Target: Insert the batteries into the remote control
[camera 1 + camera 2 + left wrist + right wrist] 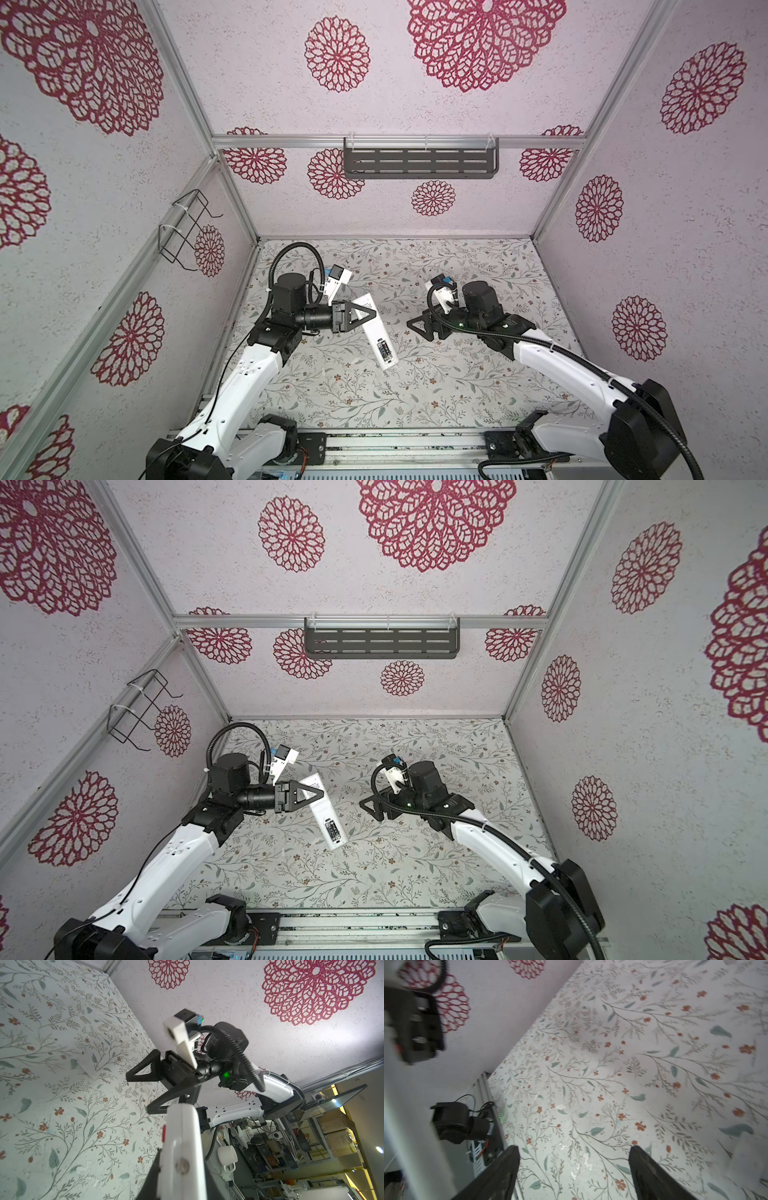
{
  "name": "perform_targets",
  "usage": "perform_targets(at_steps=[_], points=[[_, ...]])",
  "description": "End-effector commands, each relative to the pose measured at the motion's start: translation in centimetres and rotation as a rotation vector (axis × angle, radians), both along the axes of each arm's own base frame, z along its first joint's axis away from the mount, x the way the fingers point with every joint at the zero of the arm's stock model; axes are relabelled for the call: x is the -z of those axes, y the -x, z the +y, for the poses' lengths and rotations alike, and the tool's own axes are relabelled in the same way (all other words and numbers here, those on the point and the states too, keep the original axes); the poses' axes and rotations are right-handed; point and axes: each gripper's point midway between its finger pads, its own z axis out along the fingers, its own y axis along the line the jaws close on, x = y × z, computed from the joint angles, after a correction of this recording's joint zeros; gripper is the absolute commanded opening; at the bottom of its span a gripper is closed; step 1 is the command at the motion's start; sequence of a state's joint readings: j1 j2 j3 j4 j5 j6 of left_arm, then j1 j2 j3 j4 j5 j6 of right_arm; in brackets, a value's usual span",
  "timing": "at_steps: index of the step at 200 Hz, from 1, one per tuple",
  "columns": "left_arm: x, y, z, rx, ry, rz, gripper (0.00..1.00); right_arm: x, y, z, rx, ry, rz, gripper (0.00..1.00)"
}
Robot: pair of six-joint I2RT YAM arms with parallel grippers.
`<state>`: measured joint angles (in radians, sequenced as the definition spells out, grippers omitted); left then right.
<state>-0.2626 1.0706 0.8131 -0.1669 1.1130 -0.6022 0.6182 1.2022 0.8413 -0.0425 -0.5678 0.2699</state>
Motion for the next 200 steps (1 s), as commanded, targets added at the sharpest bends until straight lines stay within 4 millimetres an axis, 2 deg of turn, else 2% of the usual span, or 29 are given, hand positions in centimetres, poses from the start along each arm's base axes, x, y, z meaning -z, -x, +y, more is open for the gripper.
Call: perform_targets(at_steps=[1,25,67,157,200], points=[[0.2,0.7,-0.3,0.041,-0.019,-0.020,0.00,-3.6,3.4,2.0,-0.196,-0.098,-0.093,0.88],[0.2,0.8,-0.5,0.050,-0.019,-0.021,0.00,-3.6,5.0,3.5,-0.255,-0.075,-0.112,0.89],[0.1,0.9,-0.6,0.055,-0.019,-0.028,0.00,-3.4,6.0,5.3,-0.301,-0.067,-0.112,0.88],[0.1,0.7,-0.6,0.044,-0.024,-0.036,0.00,-3.1,6.9,7.4,-0.337,-0.083,-0.101,0.84],[0.2,0.5,-0.6,0.037,-0.029,-0.034,0.00,-3.4,6.9,7.9,-0.339,-0.108,-0.098,0.75]])
